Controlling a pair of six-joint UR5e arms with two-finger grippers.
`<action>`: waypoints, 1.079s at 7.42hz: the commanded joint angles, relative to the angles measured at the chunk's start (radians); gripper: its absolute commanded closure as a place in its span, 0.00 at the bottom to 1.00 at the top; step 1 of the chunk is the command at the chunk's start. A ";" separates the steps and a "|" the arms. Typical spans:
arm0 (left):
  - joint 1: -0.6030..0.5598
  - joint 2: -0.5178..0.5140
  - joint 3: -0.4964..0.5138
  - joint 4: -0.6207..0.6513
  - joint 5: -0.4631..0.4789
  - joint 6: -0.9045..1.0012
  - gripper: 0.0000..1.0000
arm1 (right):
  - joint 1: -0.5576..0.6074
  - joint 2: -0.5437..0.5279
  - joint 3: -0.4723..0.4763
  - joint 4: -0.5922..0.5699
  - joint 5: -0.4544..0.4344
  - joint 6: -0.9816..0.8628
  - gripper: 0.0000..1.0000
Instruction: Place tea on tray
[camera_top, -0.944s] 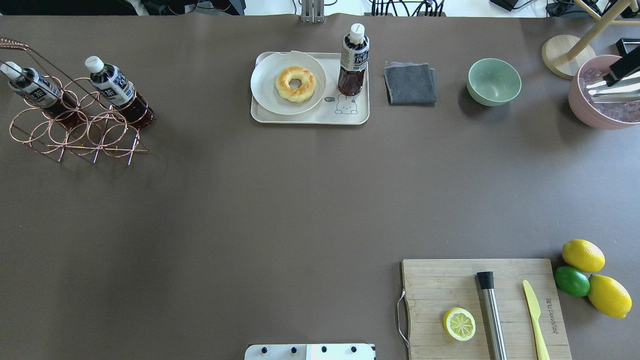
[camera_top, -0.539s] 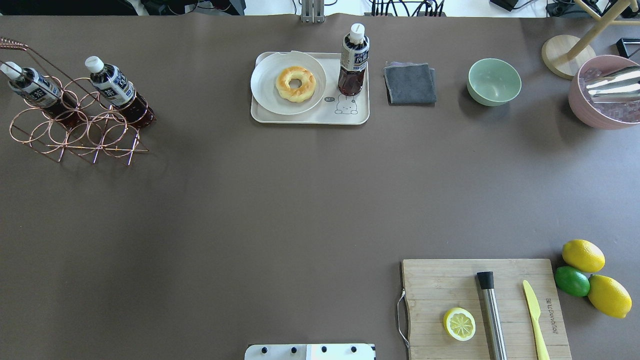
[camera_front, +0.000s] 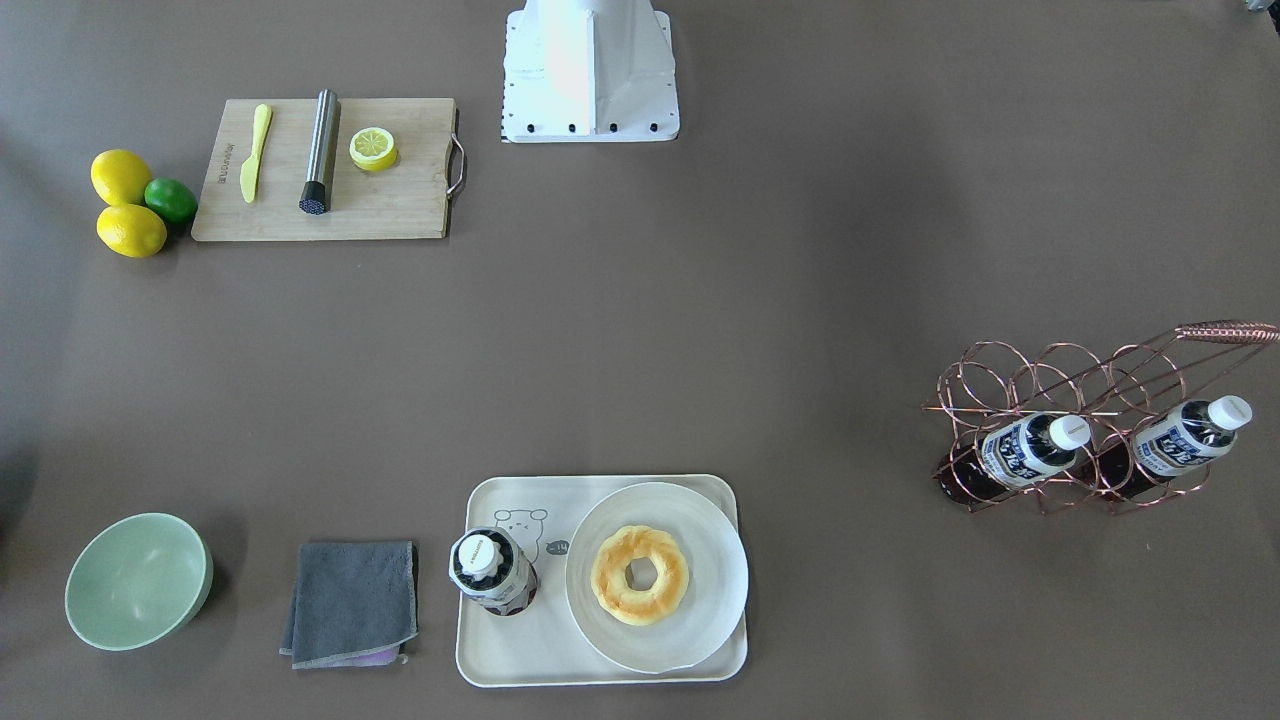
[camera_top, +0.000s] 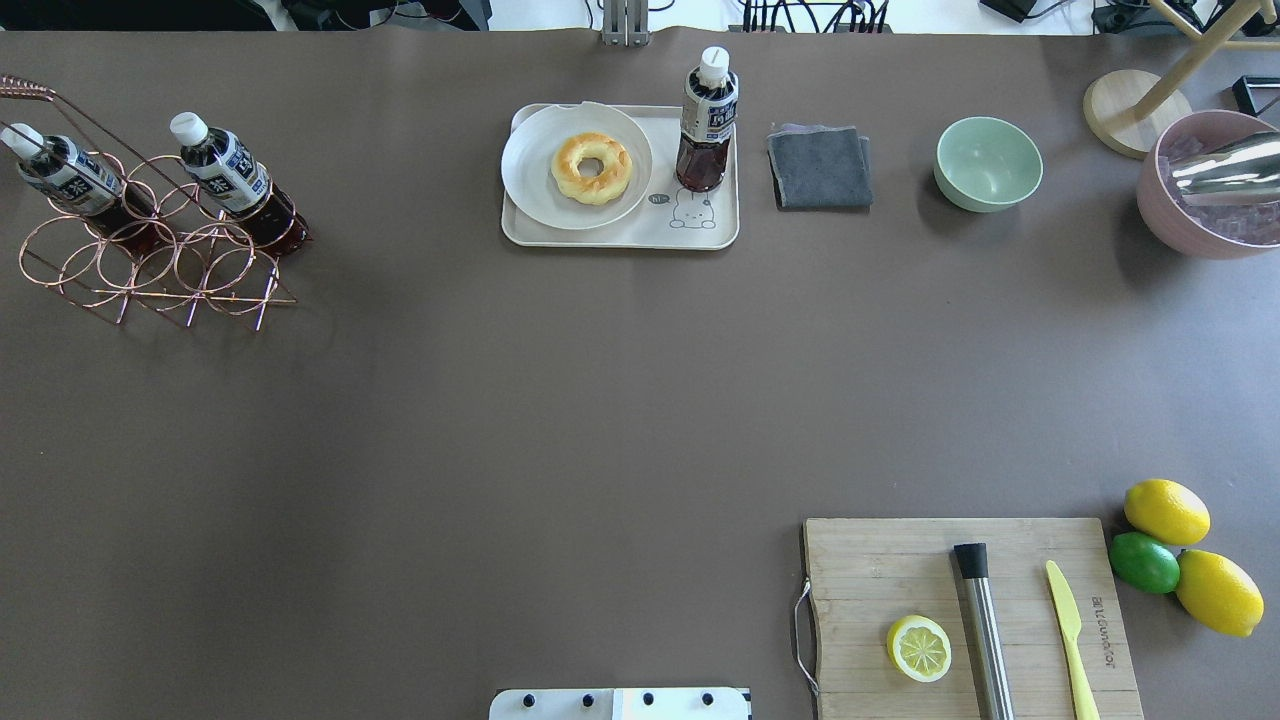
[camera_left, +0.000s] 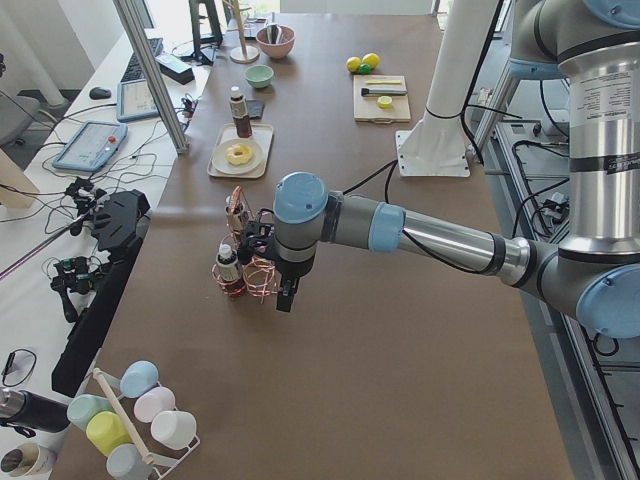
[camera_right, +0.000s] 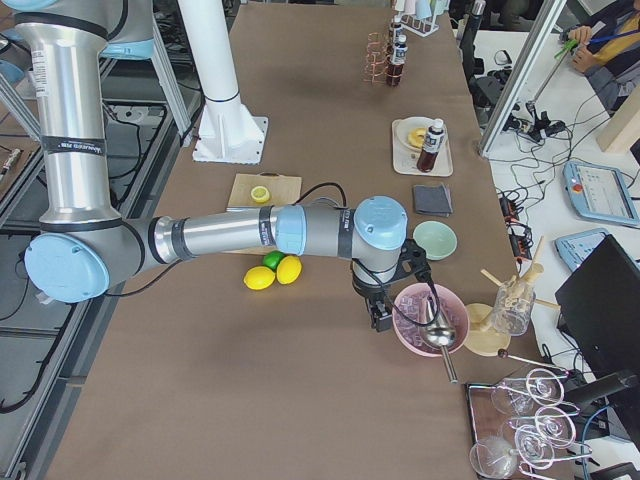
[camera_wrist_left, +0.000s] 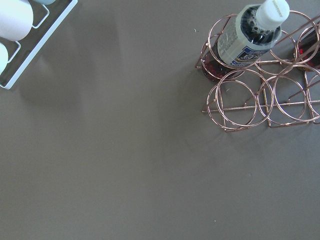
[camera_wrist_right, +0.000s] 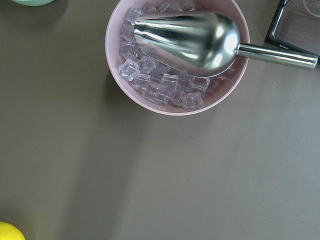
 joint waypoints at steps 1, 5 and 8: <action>-0.008 0.005 -0.015 -0.005 0.016 0.000 0.02 | 0.007 -0.018 0.003 0.000 -0.003 -0.003 0.00; -0.011 0.013 -0.013 -0.006 0.018 0.003 0.02 | 0.007 -0.013 0.009 0.000 -0.004 0.007 0.00; -0.008 0.033 0.017 -0.075 0.018 0.001 0.03 | 0.006 -0.015 0.006 0.000 -0.006 0.007 0.00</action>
